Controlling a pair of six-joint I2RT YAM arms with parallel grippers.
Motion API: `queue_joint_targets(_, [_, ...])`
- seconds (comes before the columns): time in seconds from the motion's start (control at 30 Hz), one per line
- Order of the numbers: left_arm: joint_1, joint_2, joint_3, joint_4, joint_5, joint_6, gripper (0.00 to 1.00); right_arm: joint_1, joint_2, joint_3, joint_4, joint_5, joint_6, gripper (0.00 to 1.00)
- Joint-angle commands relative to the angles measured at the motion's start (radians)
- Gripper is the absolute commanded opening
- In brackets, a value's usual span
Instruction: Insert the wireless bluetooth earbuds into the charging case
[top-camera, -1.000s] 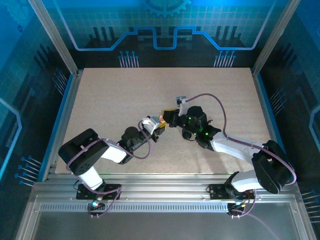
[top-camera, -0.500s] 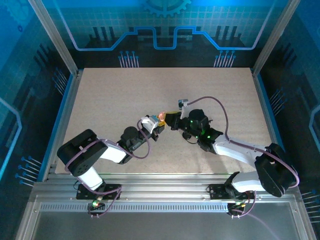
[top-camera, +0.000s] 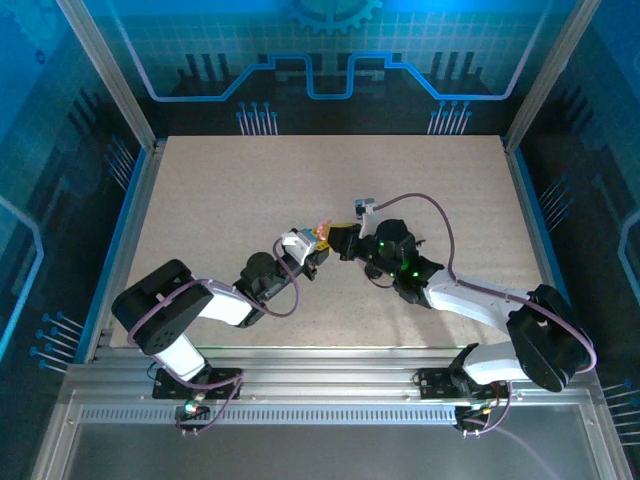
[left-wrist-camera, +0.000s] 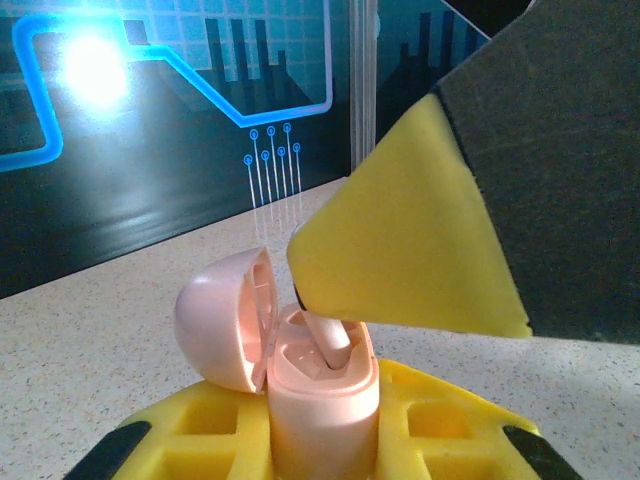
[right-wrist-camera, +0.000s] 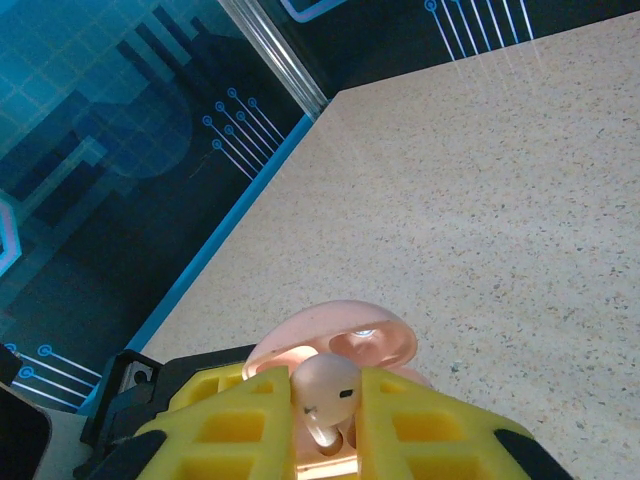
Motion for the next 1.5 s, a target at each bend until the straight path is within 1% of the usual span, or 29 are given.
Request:
queue_joint_targets(0.0, [-0.007, -0.034, 0.024, 0.042, -0.003, -0.017, 0.17, 0.013, 0.001, -0.019, 0.019, 0.007, 0.013, 0.19])
queue_joint_targets(0.2, [-0.006, -0.042, 0.023, 0.044, 0.000, -0.012, 0.17, 0.016, -0.019, -0.030, 0.005, 0.019, 0.013, 0.28])
queue_joint_targets(0.3, [-0.006, -0.040, 0.021, 0.042, 0.002, -0.009, 0.17, 0.012, -0.017, -0.018, 0.002, -0.001, 0.014, 0.35])
queue_joint_targets(0.43, [-0.007, -0.036, 0.015, 0.042, -0.001, -0.006, 0.17, 0.010, -0.018, 0.003, -0.002, -0.030, 0.016, 0.38])
queue_joint_targets(0.53, [-0.007, -0.043, 0.013, 0.042, 0.002, -0.009, 0.17, 0.010, -0.030, 0.006, -0.019, -0.022, 0.014, 0.40])
queue_joint_targets(0.77, [-0.006, -0.065, 0.008, 0.042, 0.015, -0.009, 0.17, 0.005, -0.072, -0.001, -0.046, -0.019, 0.010, 0.49])
queue_joint_targets(0.97, [-0.006, -0.073, -0.005, 0.042, 0.021, -0.008, 0.18, -0.016, -0.124, 0.013, -0.084, -0.070, 0.017, 0.53])
queue_joint_targets(1.1, [-0.009, -0.073, -0.014, 0.042, 0.061, 0.019, 0.18, -0.034, -0.180, 0.052, -0.221, -0.128, 0.017, 0.54])
queue_joint_targets(1.2, [-0.014, -0.072, -0.029, 0.042, 0.095, 0.058, 0.18, -0.042, -0.233, 0.092, -0.404, -0.165, 0.017, 0.54])
queue_joint_targets(1.37, [-0.020, -0.047, -0.035, 0.042, 0.112, 0.137, 0.18, -0.058, -0.331, 0.142, -0.674, -0.204, -0.003, 0.53])
queue_joint_targets(1.47, [-0.029, -0.028, -0.031, 0.042, 0.119, 0.191, 0.18, -0.082, -0.369, 0.172, -0.816, -0.234, -0.009, 0.50])
